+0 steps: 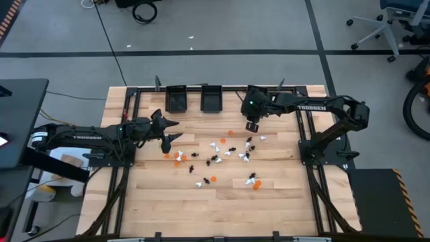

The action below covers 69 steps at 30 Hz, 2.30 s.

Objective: Sort Halloween decoration
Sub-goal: Put the white ghost toy into the right black basket

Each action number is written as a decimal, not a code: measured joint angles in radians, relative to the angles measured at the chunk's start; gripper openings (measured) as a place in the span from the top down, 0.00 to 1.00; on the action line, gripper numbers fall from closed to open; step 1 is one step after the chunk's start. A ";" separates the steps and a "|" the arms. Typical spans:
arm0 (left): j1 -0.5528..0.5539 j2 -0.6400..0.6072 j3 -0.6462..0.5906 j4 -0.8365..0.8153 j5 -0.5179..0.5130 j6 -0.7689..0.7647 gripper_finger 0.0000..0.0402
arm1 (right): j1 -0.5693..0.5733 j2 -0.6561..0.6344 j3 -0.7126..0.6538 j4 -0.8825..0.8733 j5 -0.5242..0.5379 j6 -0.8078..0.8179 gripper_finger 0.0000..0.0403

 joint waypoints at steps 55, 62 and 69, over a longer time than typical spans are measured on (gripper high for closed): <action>0.000 0.000 0.000 0.007 0.000 -0.003 0.37 | 0.105 0.481 -0.702 1.745 0.177 0.284 0.63; 0.000 0.000 0.000 0.006 0.000 0.001 0.37 | 0.118 0.481 -0.702 1.750 0.163 0.271 0.73; 0.000 0.000 0.000 0.006 0.000 0.001 0.37 | 0.131 0.468 -0.702 1.744 0.149 0.257 0.76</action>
